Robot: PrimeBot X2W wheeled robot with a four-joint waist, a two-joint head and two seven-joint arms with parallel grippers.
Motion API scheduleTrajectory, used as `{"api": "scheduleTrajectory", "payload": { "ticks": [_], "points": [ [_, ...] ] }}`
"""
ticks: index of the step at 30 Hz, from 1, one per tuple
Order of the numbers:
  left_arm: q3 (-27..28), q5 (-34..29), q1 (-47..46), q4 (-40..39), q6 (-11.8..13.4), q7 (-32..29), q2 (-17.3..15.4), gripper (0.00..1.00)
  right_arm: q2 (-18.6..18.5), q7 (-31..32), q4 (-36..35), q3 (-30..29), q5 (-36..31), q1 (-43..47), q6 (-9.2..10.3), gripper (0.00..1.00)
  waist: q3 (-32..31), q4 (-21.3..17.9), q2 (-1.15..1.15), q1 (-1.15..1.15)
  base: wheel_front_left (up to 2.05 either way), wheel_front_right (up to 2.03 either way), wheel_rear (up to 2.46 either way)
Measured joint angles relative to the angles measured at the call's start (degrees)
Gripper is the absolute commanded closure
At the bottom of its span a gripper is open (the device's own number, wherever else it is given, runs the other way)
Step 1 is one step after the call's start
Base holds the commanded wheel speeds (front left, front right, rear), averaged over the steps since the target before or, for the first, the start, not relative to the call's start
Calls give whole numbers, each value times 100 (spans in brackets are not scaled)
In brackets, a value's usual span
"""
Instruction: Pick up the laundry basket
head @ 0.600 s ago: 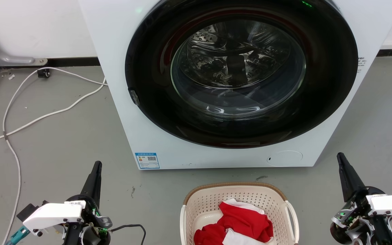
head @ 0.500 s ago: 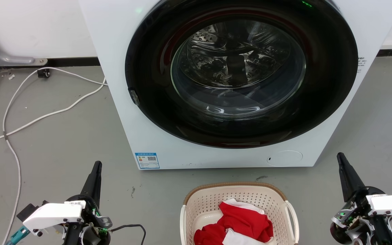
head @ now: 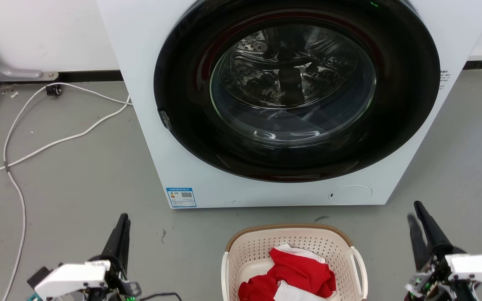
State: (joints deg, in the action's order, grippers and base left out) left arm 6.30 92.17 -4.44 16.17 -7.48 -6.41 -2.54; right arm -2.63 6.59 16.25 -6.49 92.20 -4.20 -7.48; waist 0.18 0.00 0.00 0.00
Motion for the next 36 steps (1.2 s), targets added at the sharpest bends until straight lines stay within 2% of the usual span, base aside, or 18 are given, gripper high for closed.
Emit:
{"api": "scheduleTrajectory", "payload": {
  "ticks": [6, 24, 36],
  "points": [
    [-3, -270, 91, -42, 2, 143, 12, 0, 4, -151, -18, 21, -299, 97, 0, 0, 4, 1, 0, 0, 0, 0, 0],
    [-257, -2288, 154, -635, 434, 611, 9, 0, 4, -617, -687, 288, -2978, 246, 0, 0, 25, 7, 0, 0, 0, 0, 0],
    [-402, -3364, 227, -915, 622, 872, 4, 0, 3, -869, -954, 394, -4301, 381, 0, 0, 33, 3, 0, 0, 0, 0, 0]
  ]
}}
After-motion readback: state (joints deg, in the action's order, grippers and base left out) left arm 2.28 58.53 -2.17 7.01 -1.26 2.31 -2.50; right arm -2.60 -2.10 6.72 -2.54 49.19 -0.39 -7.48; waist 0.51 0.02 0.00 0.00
